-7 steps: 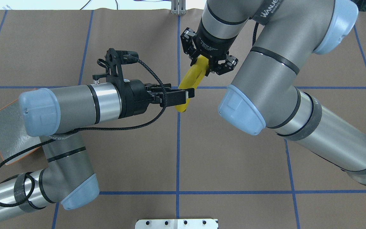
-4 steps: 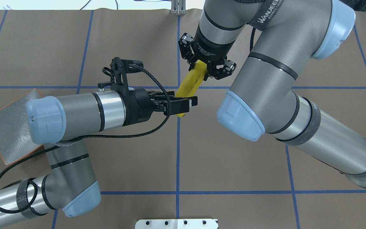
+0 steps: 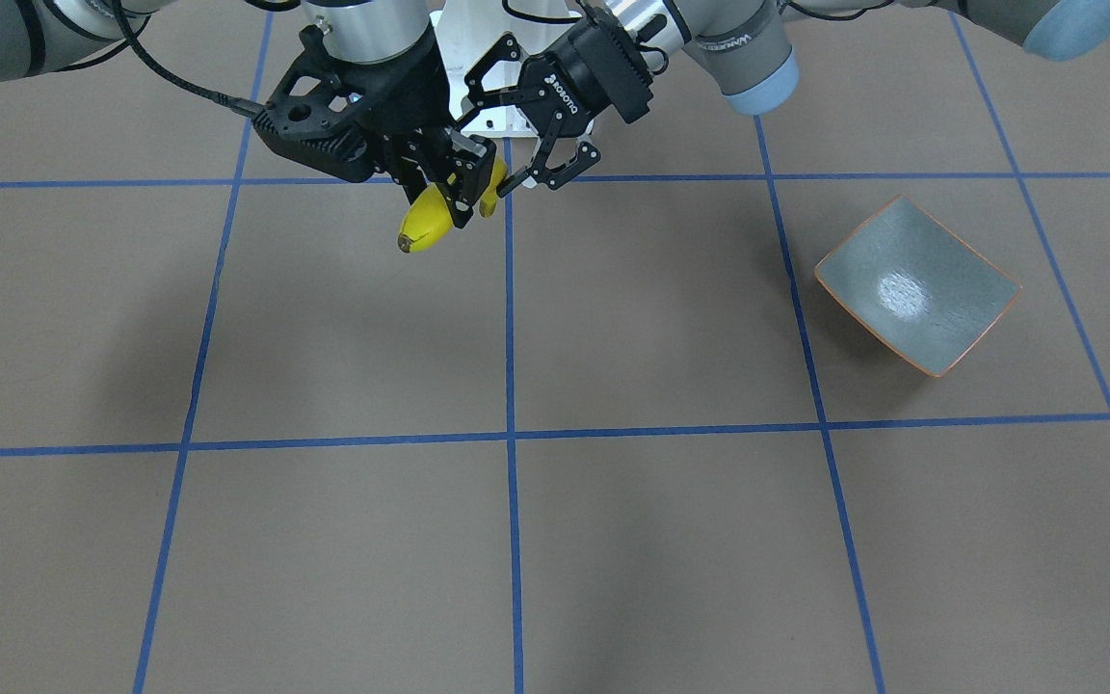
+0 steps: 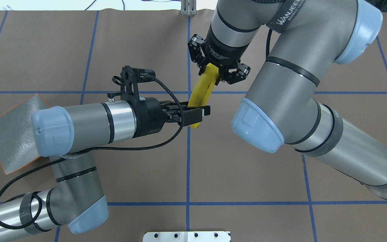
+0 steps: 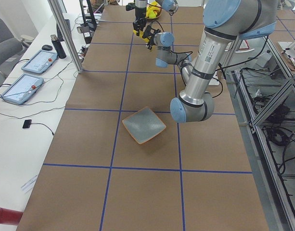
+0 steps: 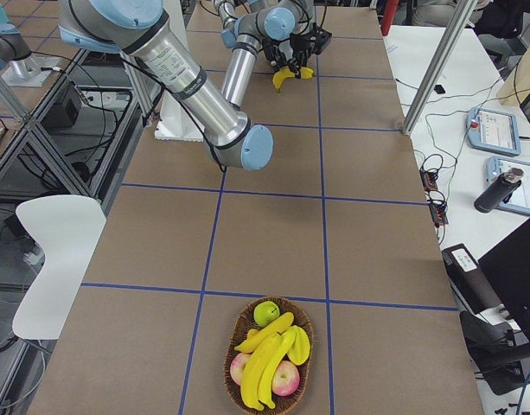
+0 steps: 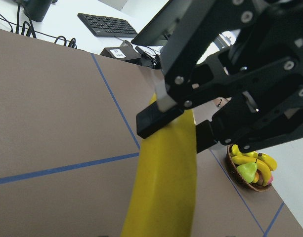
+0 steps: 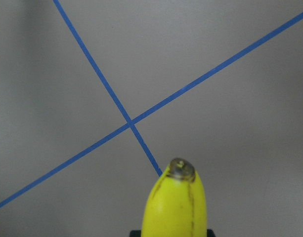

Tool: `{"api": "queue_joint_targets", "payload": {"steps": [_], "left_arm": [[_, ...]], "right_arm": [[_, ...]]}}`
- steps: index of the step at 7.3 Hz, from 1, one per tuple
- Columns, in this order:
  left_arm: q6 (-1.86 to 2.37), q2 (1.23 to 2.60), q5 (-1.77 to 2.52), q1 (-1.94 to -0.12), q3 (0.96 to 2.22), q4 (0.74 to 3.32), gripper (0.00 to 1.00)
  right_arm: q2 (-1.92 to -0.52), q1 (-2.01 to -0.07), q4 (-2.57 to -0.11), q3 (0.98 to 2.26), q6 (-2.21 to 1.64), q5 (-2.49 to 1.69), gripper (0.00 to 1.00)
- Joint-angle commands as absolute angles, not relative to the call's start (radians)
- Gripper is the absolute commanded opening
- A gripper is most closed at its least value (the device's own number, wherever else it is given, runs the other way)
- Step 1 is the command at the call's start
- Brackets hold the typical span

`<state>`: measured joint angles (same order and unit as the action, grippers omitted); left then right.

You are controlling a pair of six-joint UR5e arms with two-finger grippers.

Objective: Transfer all bananas from basket to plate

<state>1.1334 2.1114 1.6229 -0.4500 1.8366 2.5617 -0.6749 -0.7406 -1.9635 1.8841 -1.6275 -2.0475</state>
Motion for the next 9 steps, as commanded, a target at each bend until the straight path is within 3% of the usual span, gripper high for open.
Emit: {"api": "queue_joint_targets", "payload": {"steps": [1, 3, 4, 5, 6, 7, 9], "left_arm": [[1.134, 2.115, 1.624, -0.448, 1.838, 2.562, 0.53], [1.134, 2.123, 1.624, -0.448, 1.835, 2.562, 0.53], [1.134, 2.123, 1.624, -0.448, 1.836, 2.562, 0.45], [1.135, 2.120, 1.626, -0.449, 1.836, 2.560, 0.00], [1.135, 2.112, 1.625, -0.449, 1.835, 2.560, 0.00], [1.135, 2.111, 1.623, -0.449, 1.836, 2.559, 0.00], [1.137, 2.105, 1.623, -0.449, 1.838, 2.559, 0.00]], "right_arm": [[-0.676, -0.730, -1.963, 1.888, -1.626, -2.045, 0.00], [-0.676, -0.718, -1.963, 1.890, -1.628, -2.034, 0.00], [-0.676, -0.715, -1.963, 1.890, -1.626, -2.025, 0.00], [-0.678, -0.716, -1.963, 1.897, -1.594, -2.025, 0.00], [-0.686, -0.718, -1.962, 1.916, -1.562, -2.017, 0.41], [-0.690, -0.718, -1.962, 1.937, -1.560, -1.976, 0.99], [-0.709, -0.733, -1.963, 1.979, -1.513, -1.976, 1.00]]}}
